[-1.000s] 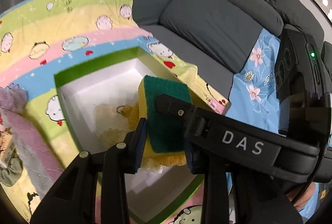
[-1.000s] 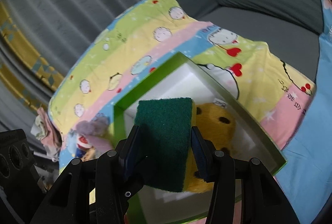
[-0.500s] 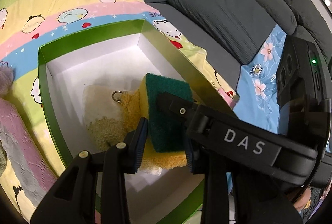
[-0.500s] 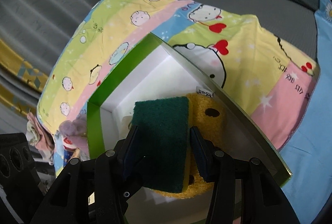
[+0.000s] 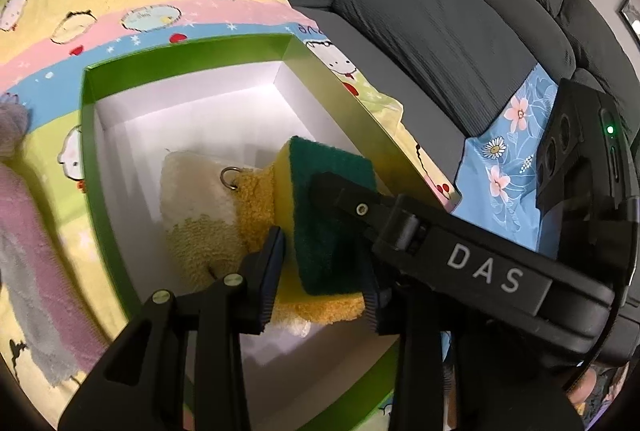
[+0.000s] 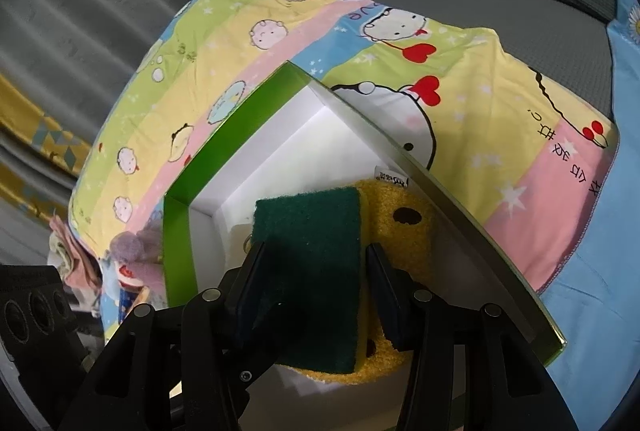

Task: Organize soft objects
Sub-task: 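Lower the sponge into the box onto the cookie plush and open the right gripper, then move the right gripper to the pile and grasp the beige tissue pack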

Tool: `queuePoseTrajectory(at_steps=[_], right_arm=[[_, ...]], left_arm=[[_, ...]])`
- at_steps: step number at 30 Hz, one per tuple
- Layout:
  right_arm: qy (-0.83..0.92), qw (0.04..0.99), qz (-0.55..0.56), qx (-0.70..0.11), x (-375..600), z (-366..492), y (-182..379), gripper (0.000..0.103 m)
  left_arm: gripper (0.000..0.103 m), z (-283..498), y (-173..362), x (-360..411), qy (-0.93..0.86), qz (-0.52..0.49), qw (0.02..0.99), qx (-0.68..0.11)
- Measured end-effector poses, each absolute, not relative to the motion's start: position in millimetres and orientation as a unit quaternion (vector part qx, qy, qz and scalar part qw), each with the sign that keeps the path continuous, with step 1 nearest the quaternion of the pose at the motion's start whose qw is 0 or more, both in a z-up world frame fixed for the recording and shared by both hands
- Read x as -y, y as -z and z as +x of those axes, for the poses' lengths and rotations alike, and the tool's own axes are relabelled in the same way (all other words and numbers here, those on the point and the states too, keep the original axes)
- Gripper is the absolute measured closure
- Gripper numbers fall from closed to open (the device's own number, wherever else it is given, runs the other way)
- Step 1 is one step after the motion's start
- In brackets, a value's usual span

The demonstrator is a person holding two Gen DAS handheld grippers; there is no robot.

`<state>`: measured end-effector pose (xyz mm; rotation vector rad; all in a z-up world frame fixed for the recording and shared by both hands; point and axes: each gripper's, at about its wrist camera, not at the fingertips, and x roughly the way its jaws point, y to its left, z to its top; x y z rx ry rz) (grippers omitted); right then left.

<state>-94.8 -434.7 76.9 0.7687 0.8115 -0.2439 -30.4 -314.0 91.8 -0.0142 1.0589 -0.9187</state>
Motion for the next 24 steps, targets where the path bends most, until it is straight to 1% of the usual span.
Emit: queuePoseTrajectory(at_steps=[2, 4, 5, 6, 7, 9, 11, 12, 13, 15, 18, 24], right_arm=[[0.113, 0.847, 0.357, -0.378, 430.0, -98.5, -81.7, 0.048], [0.119, 0.856, 0.339, -0.371, 423.8, -101.1, -88.8, 0.036], [0.119, 0.861, 0.331, -0.367, 421.5, -101.9, -91.5, 0.032], [0.116, 0.866, 0.324, -0.363, 418.6, -101.6, -93.6, 0.023], [0.110, 0.869, 0.321, -0.360, 416.5, -101.3, -94.6, 0.019], [0.102, 0.871, 0.320, -0.358, 413.5, -101.4, -96.0, 0.019], [0.105, 0.876, 0.309, -0.355, 408.3, -101.7, -99.9, 0.019], [0.111, 0.882, 0.295, -0.351, 404.1, -102.7, -103.6, 0.019], [0.117, 0.888, 0.281, -0.345, 399.4, -104.1, -107.8, 0.017], [0.122, 0.897, 0.265, -0.332, 393.9, -106.8, -114.0, 0.013], [0.122, 0.909, 0.250, -0.310, 385.2, -110.8, -122.7, 0.009], [0.120, 0.929, 0.216, -0.275, 360.4, -114.9, -136.0, 0.009]], left_arm=[[0.066, -33.5, -94.4, 310.7, 0.418, -0.005, 0.771, -0.481], [0.065, -38.5, -100.1, 304.2, 0.411, -0.005, 0.781, -0.470], [0.063, -41.5, -104.9, 299.7, 0.405, -0.001, 0.788, -0.464], [0.057, -42.8, -107.8, 296.6, 0.400, 0.002, 0.793, -0.459], [0.047, -44.0, -110.9, 292.7, 0.394, 0.006, 0.800, -0.453], [0.037, -46.6, -117.3, 282.9, 0.374, 0.022, 0.817, -0.438], [0.036, -47.2, -121.6, 272.1, 0.352, 0.029, 0.834, -0.424], [0.033, -47.7, -125.3, 261.7, 0.345, 0.023, 0.841, -0.416], [0.024, -47.6, -127.9, 253.2, 0.342, 0.016, 0.844, -0.412], [0.015, -46.5, -132.4, 233.5, 0.335, -0.004, 0.849, -0.409], [0.015, -49.2, -138.7, 200.1, 0.315, -0.023, 0.863, -0.395], [0.014, -52.7, -134.1, 126.2, 0.250, -0.033, 0.885, -0.391]])
